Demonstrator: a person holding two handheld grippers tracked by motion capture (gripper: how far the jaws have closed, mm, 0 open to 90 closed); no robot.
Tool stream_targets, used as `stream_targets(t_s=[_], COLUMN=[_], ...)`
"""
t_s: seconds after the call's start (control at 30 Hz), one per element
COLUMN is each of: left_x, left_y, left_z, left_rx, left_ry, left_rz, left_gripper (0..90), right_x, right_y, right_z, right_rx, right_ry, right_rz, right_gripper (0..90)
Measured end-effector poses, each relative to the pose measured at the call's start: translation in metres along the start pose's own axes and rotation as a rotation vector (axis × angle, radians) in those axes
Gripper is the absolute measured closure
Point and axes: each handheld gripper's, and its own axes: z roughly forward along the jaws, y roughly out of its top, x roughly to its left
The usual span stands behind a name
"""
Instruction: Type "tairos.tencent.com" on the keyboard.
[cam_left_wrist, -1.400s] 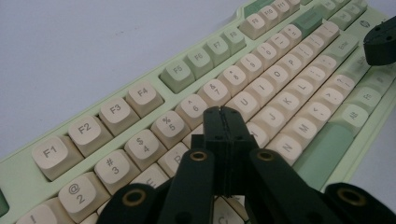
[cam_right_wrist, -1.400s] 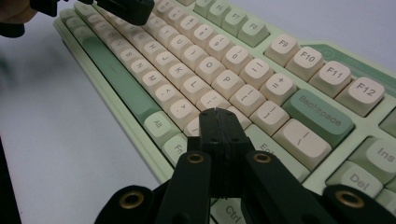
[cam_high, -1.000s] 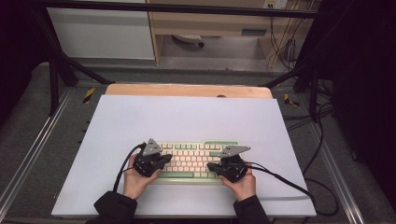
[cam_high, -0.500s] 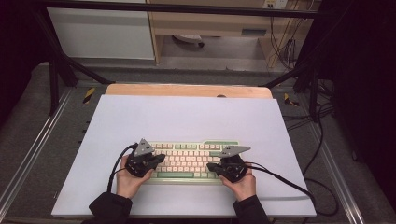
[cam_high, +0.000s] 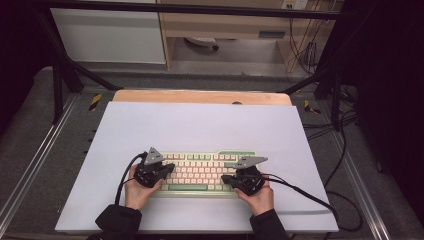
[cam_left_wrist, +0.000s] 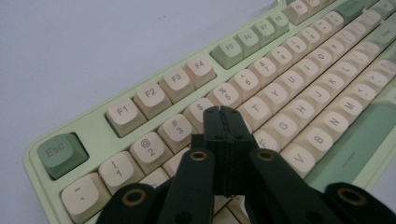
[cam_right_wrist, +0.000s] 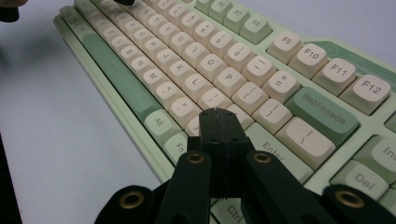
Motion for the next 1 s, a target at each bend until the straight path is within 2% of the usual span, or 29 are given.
stream_targets(t_s=[1.0], left_x=[0.0002], left_y=[-0.0043], left_z=[0.0042], left_rx=[0.002], left_ry=[0.004], left_rz=[0.0], left_gripper=[90.0], right_x=[0.0004], right_y=[0.0001], right_z=[-0.0006], right_rx=[-0.003], right_ry=[-0.001], right_rz=[0.0], right_gripper=[90.0])
